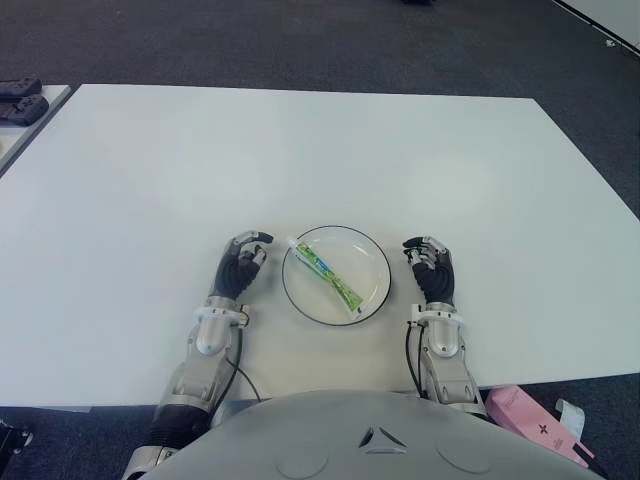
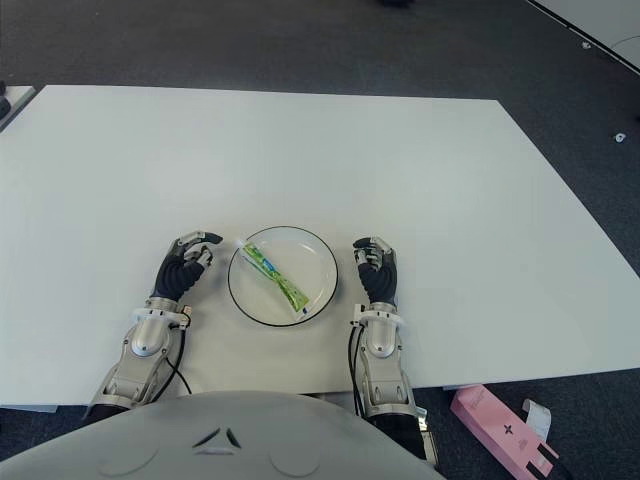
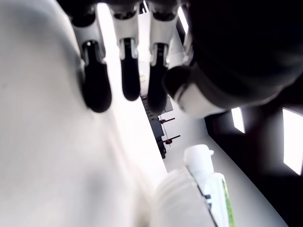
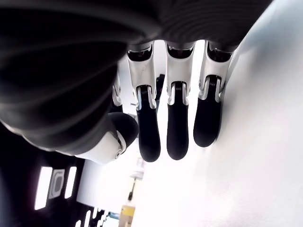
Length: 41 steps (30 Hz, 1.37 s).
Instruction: Put the toothpaste on the table into the plate.
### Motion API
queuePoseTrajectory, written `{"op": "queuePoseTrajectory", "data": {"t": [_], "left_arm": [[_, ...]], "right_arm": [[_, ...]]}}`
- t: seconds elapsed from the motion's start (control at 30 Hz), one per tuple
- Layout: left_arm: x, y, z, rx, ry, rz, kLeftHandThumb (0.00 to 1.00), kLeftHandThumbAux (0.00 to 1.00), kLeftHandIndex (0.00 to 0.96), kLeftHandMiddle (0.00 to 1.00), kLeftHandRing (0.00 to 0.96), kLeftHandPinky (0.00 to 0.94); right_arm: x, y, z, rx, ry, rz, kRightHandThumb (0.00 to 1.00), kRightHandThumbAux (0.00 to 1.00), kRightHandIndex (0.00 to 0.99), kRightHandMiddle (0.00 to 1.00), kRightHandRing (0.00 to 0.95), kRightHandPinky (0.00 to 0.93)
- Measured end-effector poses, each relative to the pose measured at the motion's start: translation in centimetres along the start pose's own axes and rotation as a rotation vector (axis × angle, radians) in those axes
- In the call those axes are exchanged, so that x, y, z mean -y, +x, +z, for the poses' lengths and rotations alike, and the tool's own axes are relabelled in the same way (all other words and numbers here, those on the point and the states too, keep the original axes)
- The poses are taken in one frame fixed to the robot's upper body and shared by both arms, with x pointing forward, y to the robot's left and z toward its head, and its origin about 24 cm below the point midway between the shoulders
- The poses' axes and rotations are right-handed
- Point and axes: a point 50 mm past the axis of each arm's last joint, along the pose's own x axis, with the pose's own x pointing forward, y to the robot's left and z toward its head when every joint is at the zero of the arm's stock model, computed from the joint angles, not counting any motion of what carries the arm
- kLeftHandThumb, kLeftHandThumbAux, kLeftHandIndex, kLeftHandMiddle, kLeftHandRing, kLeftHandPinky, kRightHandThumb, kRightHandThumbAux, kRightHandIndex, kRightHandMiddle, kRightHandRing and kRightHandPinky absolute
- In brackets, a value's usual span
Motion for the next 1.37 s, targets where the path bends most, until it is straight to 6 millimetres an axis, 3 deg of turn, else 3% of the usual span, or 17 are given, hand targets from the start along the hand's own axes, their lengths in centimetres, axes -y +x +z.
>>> {"op": "queuePoseTrajectory", "data": {"t": [0.77,1.37], "left_arm": [[-0.13,-0.01,-0.1,-0.001,-0.005,0.052,0.697,0.722,0.431,0.584,0.573,0.55],[-0.26,-0.22,-0.09,-0.008,-0.11,0.255,0.699,0.723,0.431,0.577,0.572,0.568]], "right_arm": [[-0.05,0.25,-0.21,0.0,-0.009,0.011,0.708,0.727,0.423,0.439,0.447,0.448],[-0.02,0.23,-0.2,0.004,-0.014,0.012,0.707,0.729,0.421,0.437,0.44,0.449]]}}
